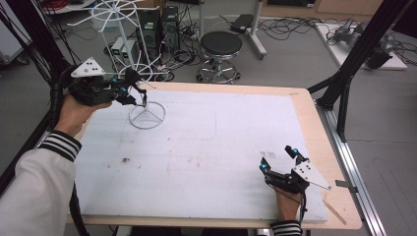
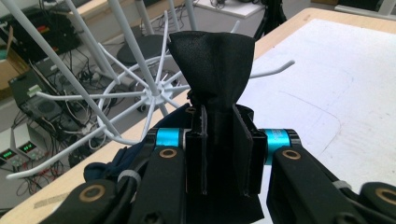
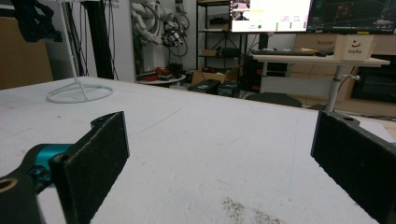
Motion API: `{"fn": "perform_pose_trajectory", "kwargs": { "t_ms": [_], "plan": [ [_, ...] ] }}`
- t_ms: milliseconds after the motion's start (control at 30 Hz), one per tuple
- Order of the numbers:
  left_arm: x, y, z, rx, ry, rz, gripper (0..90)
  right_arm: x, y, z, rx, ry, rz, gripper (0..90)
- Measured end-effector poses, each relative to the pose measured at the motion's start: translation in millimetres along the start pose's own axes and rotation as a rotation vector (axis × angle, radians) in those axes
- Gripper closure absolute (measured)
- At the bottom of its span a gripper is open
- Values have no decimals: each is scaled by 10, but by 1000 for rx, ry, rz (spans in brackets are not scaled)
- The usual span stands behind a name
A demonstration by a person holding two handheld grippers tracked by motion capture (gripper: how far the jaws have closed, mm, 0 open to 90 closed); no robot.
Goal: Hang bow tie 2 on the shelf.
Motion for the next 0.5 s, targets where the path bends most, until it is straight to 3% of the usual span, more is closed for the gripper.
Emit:
{"fn": "perform_pose_trajectory", "kwargs": {
  "t_ms": [500],
  "plan": [
    [-33,-11,-21,14,0,-7,745,-2,1,-2,1,-2,1,35]
  ]
}}
Point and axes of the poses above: each handheld gripper's, and its own axes: x roughly backward along the jaws, z roughly out of its underside, y roughly to its left, the point moved 9 cm from there along -x, roughly forward along the jaws
